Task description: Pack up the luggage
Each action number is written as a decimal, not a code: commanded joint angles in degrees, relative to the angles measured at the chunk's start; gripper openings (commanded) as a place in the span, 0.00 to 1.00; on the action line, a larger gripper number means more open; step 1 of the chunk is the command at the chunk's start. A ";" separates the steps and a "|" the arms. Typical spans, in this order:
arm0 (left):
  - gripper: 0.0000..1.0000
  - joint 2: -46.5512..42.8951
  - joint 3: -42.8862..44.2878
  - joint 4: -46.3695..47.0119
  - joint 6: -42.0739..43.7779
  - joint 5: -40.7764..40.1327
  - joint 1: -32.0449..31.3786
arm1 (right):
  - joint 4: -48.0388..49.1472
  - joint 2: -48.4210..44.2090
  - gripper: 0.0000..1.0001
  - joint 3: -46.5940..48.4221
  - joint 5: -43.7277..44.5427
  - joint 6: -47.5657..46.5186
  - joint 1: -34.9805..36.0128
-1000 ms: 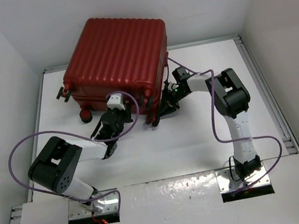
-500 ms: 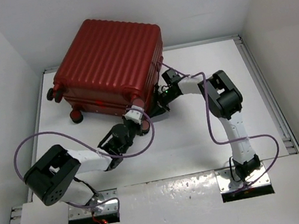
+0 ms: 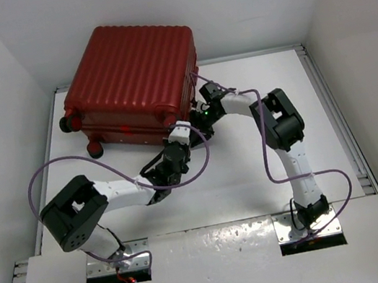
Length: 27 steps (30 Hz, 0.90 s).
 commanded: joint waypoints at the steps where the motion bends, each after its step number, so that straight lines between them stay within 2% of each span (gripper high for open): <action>1: 0.00 -1.17 7.36 5.94 -8.34 9.49 -2.57 | 14.37 -9.90 0.38 6.93 -2.80 -11.12 -2.22; 2: 0.00 -1.78 6.84 5.41 -8.34 9.49 -1.88 | 15.75 -11.15 0.46 6.05 -2.72 -12.86 -3.38; 3: 0.00 -1.79 6.31 5.41 -8.34 9.49 -1.35 | 17.24 -12.73 0.50 4.74 -2.72 -12.79 -4.53; 4: 0.00 -2.75 6.31 4.62 -8.86 9.49 -1.34 | 19.69 -16.22 0.55 -2.76 -1.76 -12.27 -8.45; 5: 0.00 -3.54 5.61 3.83 -9.39 9.49 -0.73 | 29.03 -19.22 0.60 -5.70 -1.06 -11.48 -9.62; 6: 0.00 -3.55 5.08 2.52 -10.87 10.36 0.05 | 31.12 -20.55 0.62 -10.26 -0.62 -10.34 -12.16; 7: 0.00 -4.16 5.08 2.51 -11.50 11.84 0.06 | 32.45 -22.13 0.64 -12.39 -0.52 -10.68 -14.19; 8: 0.00 -4.16 5.08 2.51 -12.03 11.86 0.58 | 29.85 -22.49 0.65 -12.24 -0.70 -12.16 -14.99; 10: 0.07 -3.29 5.95 1.19 -12.82 13.70 0.59 | 26.42 -23.98 0.66 -12.50 -0.87 -14.80 -16.93; 11: 0.17 -2.67 6.74 1.19 -12.82 14.40 0.59 | 27.10 -24.77 0.68 -15.63 -0.79 -15.34 -17.89; 12: 0.31 -2.06 8.14 1.19 -12.82 15.63 0.59 | 28.49 -26.87 0.68 -17.14 -1.05 -15.78 -17.90; 14: 0.41 -1.44 8.15 2.93 -11.16 18.61 0.59 | 29.30 -29.70 0.68 -21.87 -1.31 -17.97 -18.34; 15: 0.61 -1.44 8.15 4.16 -10.20 19.67 0.59 | 30.00 -31.97 0.68 -22.95 -0.97 -18.76 -18.34; 16: 0.68 -3.26 7.46 5.83 -8.10 20.73 0.59 | 30.26 -34.08 0.68 -25.39 -0.88 -19.29 -18.16; 18: 0.95 -6.17 6.23 6.37 -6.06 22.41 0.59 | 32.27 -38.98 0.66 -29.36 0.17 -19.39 -17.37; 19: 1.00 -8.01 4.13 6.37 -3.97 23.19 0.59 | 32.81 -40.41 0.65 -32.16 1.14 -19.99 -16.41; 21: 1.00 -15.21 2.10 4.45 -2.11 23.72 0.59 | 35.44 -45.92 0.61 -38.13 6.65 -21.14 -13.44; 23: 1.00 -20.48 1.39 -2.48 -1.57 23.20 0.59 | 38.68 -49.47 0.57 -41.22 12.20 -22.02 -11.49; 24: 1.00 -25.64 1.39 -5.64 -1.57 21.89 0.59 | 39.75 -51.74 0.53 -44.72 16.31 -21.85 -8.35; 25: 1.00 -27.96 1.39 -9.15 -1.57 20.83 1.29 | 42.28 -52.37 0.53 -45.80 19.14 -21.85 -7.19; 26: 1.00 -29.98 3.47 -17.01 -2.44 19.78 2.16 | 42.92 -52.90 0.52 -46.59 20.73 -21.67 -6.04; 27: 1.00 -31.74 4.80 -21.36 -3.15 17.16 2.78 | 43.44 -53.95 0.51 -48.43 26.23 -21.84 -2.12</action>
